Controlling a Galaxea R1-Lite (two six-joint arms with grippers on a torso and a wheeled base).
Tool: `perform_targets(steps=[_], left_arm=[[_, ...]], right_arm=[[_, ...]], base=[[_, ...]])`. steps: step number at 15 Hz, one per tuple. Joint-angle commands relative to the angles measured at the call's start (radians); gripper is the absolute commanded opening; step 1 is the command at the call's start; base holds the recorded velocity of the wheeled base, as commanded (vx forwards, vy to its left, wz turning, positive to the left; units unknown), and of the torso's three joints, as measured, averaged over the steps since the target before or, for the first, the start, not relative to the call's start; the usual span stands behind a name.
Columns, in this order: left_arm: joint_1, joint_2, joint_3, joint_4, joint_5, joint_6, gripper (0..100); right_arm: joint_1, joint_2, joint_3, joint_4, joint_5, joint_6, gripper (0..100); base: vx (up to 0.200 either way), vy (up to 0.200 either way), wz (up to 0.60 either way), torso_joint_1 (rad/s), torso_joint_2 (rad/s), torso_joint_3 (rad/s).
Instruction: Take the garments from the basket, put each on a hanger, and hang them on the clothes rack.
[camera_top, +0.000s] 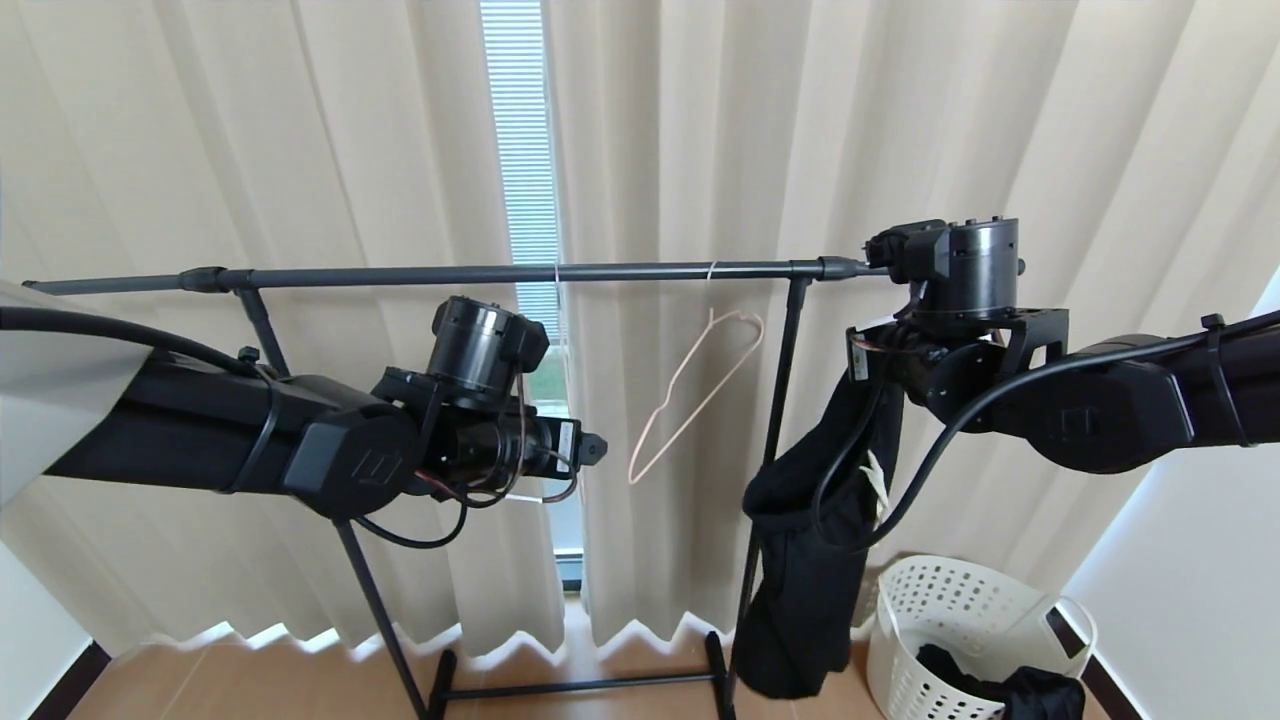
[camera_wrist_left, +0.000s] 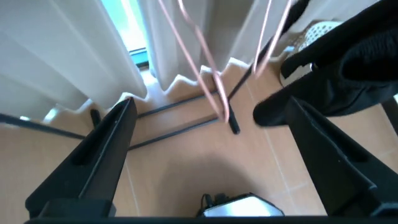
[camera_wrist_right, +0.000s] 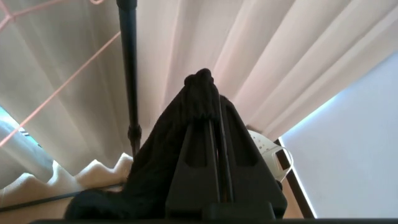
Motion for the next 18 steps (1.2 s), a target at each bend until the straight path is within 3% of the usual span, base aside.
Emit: perform_targets(steps=[1,6,18], left_arm=[[0.000,0.020,-0.016,-0.018,0.013,-0.006,100],[-0.001,0.145,-0.148,-0.013,0.145,0.001,100],[0.042,0.337,-0.355,-0.010,0.194,0.014,100]], right_arm=[[-0.003,-0.002,-0.001,0.000,0.000,0.000,0],[-0.003,0.000,0.001,0.000,0.000,0.000,0],[-0.005,0.006,0.001,0.000,0.000,0.000,0]], base=[[0.000,0.000,0.00,0.000,0.00,0.000],[0.000,0.000,0.00,0.000,0.00,0.000],[0.000,0.000,0.00,0.000,0.00,0.000]])
